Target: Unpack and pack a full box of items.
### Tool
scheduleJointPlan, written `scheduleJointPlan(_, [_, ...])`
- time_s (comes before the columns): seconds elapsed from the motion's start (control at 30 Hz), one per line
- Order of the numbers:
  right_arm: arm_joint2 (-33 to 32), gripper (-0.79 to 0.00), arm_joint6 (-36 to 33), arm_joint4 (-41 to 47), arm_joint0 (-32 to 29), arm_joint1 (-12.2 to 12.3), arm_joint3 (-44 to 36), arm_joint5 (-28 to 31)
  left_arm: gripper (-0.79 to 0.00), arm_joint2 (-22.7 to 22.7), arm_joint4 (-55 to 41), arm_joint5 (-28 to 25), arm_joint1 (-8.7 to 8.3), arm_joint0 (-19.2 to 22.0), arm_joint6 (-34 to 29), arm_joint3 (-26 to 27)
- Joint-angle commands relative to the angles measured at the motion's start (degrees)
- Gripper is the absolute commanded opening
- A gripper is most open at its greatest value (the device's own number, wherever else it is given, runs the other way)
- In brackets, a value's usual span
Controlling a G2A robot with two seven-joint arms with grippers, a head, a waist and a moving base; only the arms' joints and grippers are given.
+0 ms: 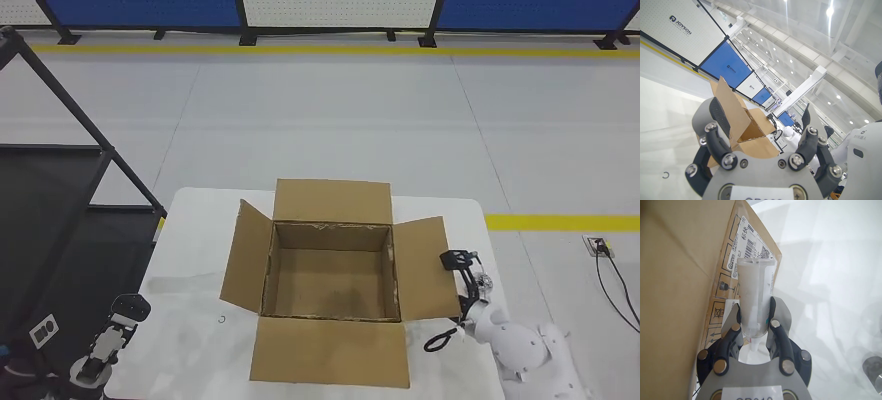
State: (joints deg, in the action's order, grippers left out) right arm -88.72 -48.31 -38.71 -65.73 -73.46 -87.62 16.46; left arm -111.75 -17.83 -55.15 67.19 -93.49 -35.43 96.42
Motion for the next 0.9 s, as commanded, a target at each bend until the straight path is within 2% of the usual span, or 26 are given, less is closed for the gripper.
scheduleJointPlan(0.0, [0.7, -0.785, 0.2, 0.0, 0.3, 0.1, 0.3, 0.0, 0.0, 0.0, 0.0, 0.0, 0.0, 0.0, 0.0, 0.0])
scheduleJointPlan(0.17, [1.1, -0.785, 0.9, -0.9, 0.4, 0.4, 0.0, -0.9, 0.0, 0.0, 0.0, 0.0, 0.0, 0.0, 0.0, 0.0])
scheduleJointPlan(0.3, [0.1, -0.785, 1.4, -7.1, -1.3, 0.8, -3.3, -9.1, 0.0, 0.0, 0.0, 0.0, 0.0, 0.0, 0.0, 0.0])
scheduleJointPlan(0.47, [-0.1, -0.785, -3.2, -12.8, -2.7, 1.3, -6.7, -18.3, 0.0, 0.0, 0.0, 0.0, 0.0, 0.0, 0.0, 0.0])
scheduleJointPlan(0.63, [0.6, -0.785, -6.3, -18.5, -2.0, 1.6, -6.1, -24.0, 0.0, 0.0, 0.0, 0.0, 0.0, 0.0, 0.0, 0.0])
scheduleJointPlan(0.87, [3.2, -0.785, -9.7, -24.5, 1.1, 1.7, -1.3, -27.7, 0.0, 0.0, 0.0, 0.0, 0.0, 0.0, 0.0, 0.0])
